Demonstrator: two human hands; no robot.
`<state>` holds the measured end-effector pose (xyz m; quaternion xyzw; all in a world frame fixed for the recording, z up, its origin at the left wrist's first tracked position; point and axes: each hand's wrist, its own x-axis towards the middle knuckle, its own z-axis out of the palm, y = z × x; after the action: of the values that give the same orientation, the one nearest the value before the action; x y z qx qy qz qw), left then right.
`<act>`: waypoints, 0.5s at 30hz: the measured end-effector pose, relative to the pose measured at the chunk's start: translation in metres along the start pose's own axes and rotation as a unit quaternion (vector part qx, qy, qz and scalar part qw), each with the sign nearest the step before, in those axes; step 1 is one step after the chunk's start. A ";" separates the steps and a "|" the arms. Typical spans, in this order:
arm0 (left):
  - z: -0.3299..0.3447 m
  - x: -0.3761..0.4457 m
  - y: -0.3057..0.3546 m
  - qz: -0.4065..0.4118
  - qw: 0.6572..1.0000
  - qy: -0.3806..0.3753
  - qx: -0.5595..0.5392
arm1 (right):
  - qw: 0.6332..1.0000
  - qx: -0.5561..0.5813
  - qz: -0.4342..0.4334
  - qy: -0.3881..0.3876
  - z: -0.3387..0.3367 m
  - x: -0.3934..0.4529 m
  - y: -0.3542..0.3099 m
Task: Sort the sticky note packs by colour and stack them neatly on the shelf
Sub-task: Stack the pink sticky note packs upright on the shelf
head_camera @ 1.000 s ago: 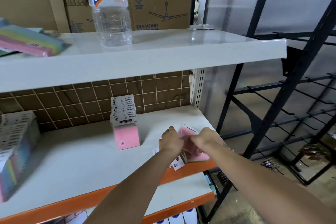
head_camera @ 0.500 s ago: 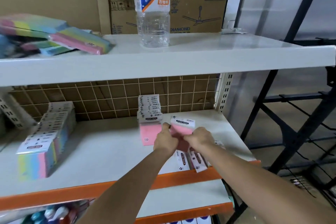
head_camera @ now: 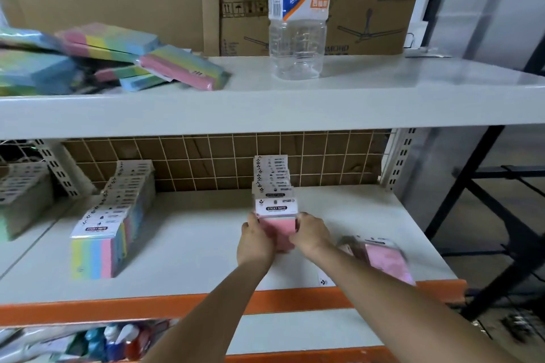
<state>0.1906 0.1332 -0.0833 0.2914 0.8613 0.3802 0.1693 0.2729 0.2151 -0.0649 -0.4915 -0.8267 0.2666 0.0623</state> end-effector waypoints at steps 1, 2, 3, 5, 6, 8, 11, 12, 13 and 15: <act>0.000 0.001 -0.003 0.001 1.000 -0.001 0.002 | 1.000 -0.001 -0.001 0.005 0.004 0.001 -0.001; 0.000 0.003 -0.005 0.003 1.000 -0.002 0.006 | 1.000 -0.003 -0.002 0.011 0.007 0.002 -0.002; 0.000 0.004 -0.006 0.006 1.000 -0.002 0.011 | 1.000 -0.003 -0.001 0.017 0.008 0.004 -0.002; 0.001 0.007 -0.007 0.015 1.000 -0.005 0.026 | 1.000 0.001 0.001 0.027 0.011 0.007 -0.002; 0.001 0.009 -0.006 0.020 0.999 -0.006 0.032 | 1.000 0.002 0.002 0.031 0.012 0.009 -0.002; 0.001 0.011 -0.007 0.022 0.999 -0.004 0.039 | 0.999 0.003 0.002 0.040 0.014 0.012 -0.003; 0.000 0.015 -0.008 0.016 0.998 0.002 0.056 | 0.999 -0.002 0.000 0.046 0.017 0.016 -0.006; 0.000 0.016 -0.008 0.012 0.998 0.000 0.059 | 0.999 -0.006 0.001 0.046 0.018 0.017 -0.006; 0.000 0.018 -0.008 0.009 0.998 -0.004 0.061 | 0.999 -0.008 0.004 0.046 0.018 0.019 -0.007; 0.000 0.022 -0.009 0.003 0.998 -0.015 0.066 | 0.999 -0.005 0.014 0.042 0.019 0.021 -0.007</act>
<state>0.1702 0.1423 -0.0914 0.3105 0.8809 0.3186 0.1614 0.2500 0.2235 -0.0809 -0.5146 -0.8175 0.2420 0.0909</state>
